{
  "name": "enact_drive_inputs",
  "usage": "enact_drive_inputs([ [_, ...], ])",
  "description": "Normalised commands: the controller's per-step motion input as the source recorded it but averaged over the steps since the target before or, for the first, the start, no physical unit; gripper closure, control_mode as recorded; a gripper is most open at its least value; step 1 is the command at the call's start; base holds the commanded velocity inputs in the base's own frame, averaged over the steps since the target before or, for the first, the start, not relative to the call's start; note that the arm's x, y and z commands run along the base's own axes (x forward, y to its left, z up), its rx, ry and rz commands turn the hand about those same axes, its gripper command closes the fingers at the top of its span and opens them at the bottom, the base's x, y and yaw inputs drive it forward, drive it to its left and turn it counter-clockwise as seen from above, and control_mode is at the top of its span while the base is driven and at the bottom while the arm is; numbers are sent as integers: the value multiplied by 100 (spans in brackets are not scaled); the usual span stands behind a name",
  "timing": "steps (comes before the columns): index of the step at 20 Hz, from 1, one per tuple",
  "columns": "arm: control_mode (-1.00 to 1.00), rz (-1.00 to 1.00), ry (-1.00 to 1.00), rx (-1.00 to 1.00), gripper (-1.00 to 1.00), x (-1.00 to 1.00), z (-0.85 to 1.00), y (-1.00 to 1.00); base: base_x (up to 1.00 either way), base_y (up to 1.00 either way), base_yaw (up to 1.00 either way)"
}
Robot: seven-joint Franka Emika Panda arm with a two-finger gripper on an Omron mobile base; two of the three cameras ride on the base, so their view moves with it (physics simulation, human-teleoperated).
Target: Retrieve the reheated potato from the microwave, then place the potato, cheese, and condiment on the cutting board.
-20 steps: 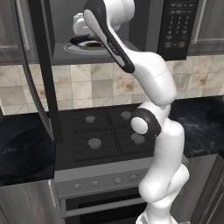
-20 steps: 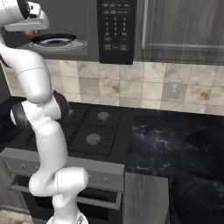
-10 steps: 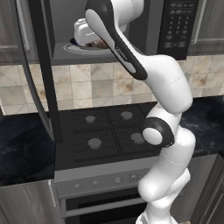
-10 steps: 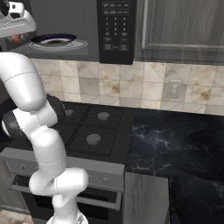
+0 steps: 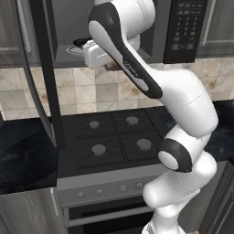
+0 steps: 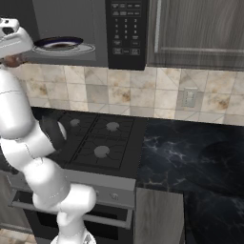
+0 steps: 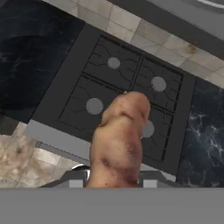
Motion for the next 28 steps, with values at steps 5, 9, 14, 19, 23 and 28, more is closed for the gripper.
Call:
enact_drive_inputs([
  [5,-100,7,0,5,100,-38,-81,-51,0,0,0],
  [9,-100,13,0,3,100,-22,-76,-54,0,0,0],
  [14,-100,13,-3,0,100,-23,-77,-46,0,0,0],
  [19,-100,9,-1,0,100,-3,-58,-45,0,0,0],
  [23,-100,2,-12,-1,100,0,-43,-32,0,0,0],
  [28,-100,0,-9,0,100,0,-39,-24,0,0,0],
])
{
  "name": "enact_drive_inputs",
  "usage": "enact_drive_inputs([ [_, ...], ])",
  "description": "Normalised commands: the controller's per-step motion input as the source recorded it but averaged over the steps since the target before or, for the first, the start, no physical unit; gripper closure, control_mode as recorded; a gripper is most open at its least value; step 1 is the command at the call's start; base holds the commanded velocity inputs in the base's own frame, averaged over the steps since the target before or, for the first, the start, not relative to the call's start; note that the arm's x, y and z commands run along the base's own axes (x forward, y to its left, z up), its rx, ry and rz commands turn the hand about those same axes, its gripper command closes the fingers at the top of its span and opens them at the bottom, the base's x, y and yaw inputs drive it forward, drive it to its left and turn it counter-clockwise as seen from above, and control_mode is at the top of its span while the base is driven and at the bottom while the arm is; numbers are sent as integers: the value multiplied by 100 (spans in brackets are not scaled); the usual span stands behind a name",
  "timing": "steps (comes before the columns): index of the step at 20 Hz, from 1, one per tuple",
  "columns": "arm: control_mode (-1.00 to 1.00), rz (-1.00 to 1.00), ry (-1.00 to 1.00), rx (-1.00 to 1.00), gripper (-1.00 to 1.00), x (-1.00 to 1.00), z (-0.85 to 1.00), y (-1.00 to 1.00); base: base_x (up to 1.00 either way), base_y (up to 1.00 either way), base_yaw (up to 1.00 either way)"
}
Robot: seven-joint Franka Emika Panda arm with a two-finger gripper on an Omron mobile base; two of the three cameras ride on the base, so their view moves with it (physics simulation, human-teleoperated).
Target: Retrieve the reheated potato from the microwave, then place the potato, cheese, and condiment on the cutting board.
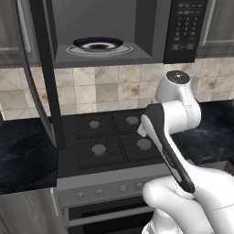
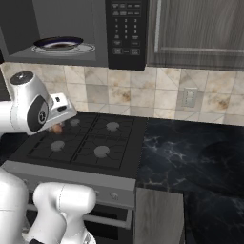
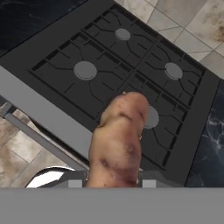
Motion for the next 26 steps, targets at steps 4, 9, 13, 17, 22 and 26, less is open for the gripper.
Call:
enact_drive_inputs([
  [4,-100,0,0,3,100,0,-23,-17,0,0,0],
  [9,-100,0,4,0,100,0,-1,0,0,0,0],
  [13,-100,0,0,0,100,0,0,0,0,0,0],
  [17,-100,0,0,0,100,0,0,0,0,0,0],
  [22,-100,0,0,0,100,0,0,0,0,0,0],
  [26,-100,0,0,0,100,0,0,0,0,0,0],
])
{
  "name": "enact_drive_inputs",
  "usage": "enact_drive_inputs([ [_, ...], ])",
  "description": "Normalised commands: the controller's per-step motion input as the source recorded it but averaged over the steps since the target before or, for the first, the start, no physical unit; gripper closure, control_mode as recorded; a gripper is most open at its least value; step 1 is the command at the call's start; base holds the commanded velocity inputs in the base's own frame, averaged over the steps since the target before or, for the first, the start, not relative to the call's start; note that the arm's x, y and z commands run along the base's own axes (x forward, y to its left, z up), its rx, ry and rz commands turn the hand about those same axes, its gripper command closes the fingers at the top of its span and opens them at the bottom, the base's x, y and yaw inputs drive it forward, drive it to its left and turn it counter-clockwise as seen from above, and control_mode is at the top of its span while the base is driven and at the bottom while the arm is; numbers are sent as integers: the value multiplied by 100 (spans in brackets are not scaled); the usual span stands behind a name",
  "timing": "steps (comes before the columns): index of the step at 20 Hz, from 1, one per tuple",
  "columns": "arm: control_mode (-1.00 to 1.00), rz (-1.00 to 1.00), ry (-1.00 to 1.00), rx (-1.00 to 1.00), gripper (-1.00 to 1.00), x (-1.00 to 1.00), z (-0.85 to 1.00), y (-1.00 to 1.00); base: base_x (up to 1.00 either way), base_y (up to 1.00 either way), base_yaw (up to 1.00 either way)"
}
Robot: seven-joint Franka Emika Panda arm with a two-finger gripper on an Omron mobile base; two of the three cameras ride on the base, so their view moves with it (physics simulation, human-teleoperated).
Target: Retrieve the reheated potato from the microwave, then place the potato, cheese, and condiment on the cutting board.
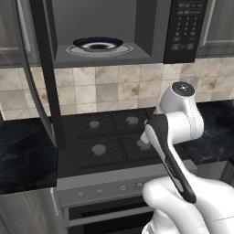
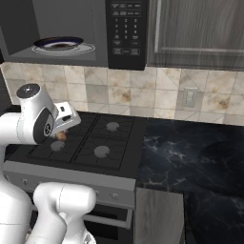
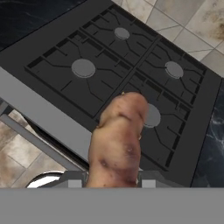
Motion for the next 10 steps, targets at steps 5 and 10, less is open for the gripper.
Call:
enact_drive_inputs([
  [5,-100,0,0,0,100,0,0,0,0,0,0],
  [10,100,0,0,0,100,0,0,0,0,0,0],
])
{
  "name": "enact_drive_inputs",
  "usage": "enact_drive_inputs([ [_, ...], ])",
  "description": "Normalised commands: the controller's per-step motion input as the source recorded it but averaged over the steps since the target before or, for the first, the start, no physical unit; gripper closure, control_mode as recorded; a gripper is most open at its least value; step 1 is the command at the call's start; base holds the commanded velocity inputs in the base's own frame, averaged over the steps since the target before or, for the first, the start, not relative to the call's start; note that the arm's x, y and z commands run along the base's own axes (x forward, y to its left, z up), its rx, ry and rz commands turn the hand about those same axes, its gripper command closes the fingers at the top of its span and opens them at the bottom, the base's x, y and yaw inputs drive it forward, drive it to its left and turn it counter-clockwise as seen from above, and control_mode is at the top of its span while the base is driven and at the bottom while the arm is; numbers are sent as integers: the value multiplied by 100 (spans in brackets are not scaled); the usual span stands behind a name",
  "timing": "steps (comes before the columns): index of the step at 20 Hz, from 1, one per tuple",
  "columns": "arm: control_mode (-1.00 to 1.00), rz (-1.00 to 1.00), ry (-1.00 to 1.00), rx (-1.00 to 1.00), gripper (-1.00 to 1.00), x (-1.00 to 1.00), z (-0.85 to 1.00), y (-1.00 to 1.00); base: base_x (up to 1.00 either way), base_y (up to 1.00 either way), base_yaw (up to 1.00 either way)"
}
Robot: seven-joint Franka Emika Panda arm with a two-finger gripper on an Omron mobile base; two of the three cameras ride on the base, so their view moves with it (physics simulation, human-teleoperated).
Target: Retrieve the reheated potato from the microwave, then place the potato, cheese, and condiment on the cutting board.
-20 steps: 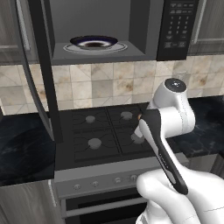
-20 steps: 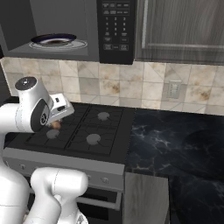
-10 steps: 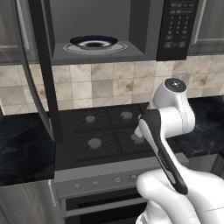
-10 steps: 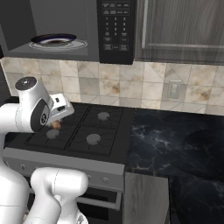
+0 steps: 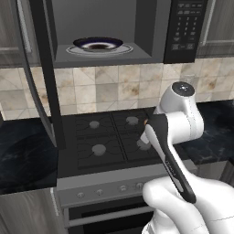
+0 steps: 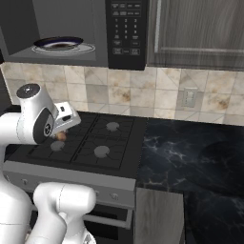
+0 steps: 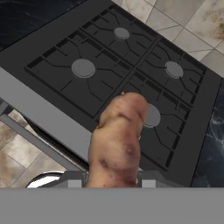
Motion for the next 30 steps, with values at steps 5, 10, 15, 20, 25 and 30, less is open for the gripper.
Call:
enact_drive_inputs([
  [5,100,0,0,0,100,0,0,0,0,0,0],
  [10,100,0,0,0,100,0,0,0,0,0,0],
  [15,100,0,0,0,100,0,0,0,-20,-1,0],
  [20,100,0,0,0,100,0,0,0,-59,-3,-4],
  [25,100,0,0,0,100,0,0,0,-50,-6,-6],
  [30,100,0,0,0,100,0,0,0,-26,-2,-40],
])
